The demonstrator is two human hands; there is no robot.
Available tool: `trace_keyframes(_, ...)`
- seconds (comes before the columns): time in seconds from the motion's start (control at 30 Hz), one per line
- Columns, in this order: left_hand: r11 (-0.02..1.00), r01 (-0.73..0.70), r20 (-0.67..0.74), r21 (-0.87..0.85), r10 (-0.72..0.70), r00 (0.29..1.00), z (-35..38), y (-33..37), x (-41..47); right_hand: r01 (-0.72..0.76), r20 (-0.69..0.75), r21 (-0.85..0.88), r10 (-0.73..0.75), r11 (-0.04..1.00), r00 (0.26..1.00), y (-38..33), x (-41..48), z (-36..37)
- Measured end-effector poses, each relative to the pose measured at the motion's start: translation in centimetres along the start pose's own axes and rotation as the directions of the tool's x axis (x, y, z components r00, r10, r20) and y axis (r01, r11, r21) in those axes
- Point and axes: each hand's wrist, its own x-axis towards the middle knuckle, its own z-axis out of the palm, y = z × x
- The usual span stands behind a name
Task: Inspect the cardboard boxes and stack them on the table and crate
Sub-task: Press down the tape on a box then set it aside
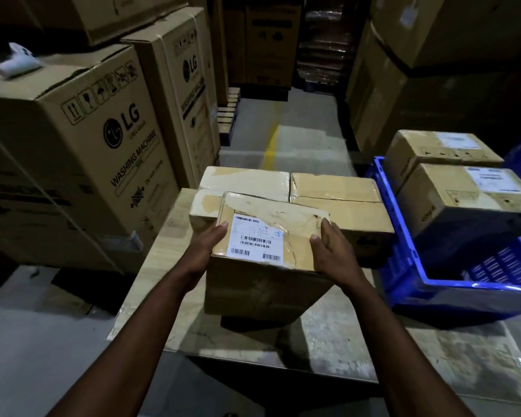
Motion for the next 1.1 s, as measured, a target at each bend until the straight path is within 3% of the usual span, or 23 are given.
trace_keyframes(0.1,0.999,0.046,-0.015,-0.023,-0.047,0.999,0.1,-1.5,0.4,0.039,-0.001,-0.110,-0.039,0.993,0.999,0.4,0.9,-0.1)
trace_keyframes(0.27,0.995,0.088,-0.016,0.045,-0.087,0.996,0.0,-3.3,0.9,-0.025,0.034,-0.209,0.033,0.978,0.999,1.4,0.6,1.1)
trace_keyframes(0.37,0.932,-0.040,0.028,0.359,0.032,0.999,-0.3,-2.4,1.2,-0.027,0.036,-0.341,0.041,0.940,0.999,0.9,0.8,1.3)
trace_keyframes(0.43,0.727,-0.169,0.051,0.665,0.181,0.982,-0.6,-1.7,1.8,0.055,0.032,-0.473,-0.046,0.879,0.998,-0.1,1.1,1.3)
trace_keyframes(0.5,0.474,-0.256,0.113,0.843,0.309,0.944,-0.1,-1.0,2.5,0.162,0.090,-0.521,-0.135,0.838,0.987,-1.4,1.6,1.8)
trace_keyframes(0.63,0.066,-0.300,0.264,0.952,0.326,0.908,2.6,-0.4,3.2,0.287,0.236,-0.560,-0.183,0.777,0.954,-2.3,2.5,4.2)
trace_keyframes(0.7,-0.061,-0.265,0.271,0.962,0.286,0.919,3.3,-1.1,3.2,0.302,0.243,-0.582,-0.193,0.755,0.951,-1.8,2.6,4.7)
trace_keyframes(0.8,-0.110,-0.248,0.269,0.963,0.264,0.926,3.2,-1.8,3.5,0.310,0.252,-0.596,-0.195,0.741,0.948,-1.4,2.4,4.7)
trace_keyframes(1.0,-0.080,-0.260,0.272,0.962,0.228,0.935,3.5,-1.0,3.4,0.292,0.294,-0.525,-0.151,0.800,0.944,-1.9,3.1,3.5)
trace_keyframes(1.1,-0.055,-0.298,0.303,0.953,0.223,0.927,4.0,-1.6,2.6,0.200,0.186,-0.544,-0.115,0.815,0.976,-0.6,2.7,1.7)
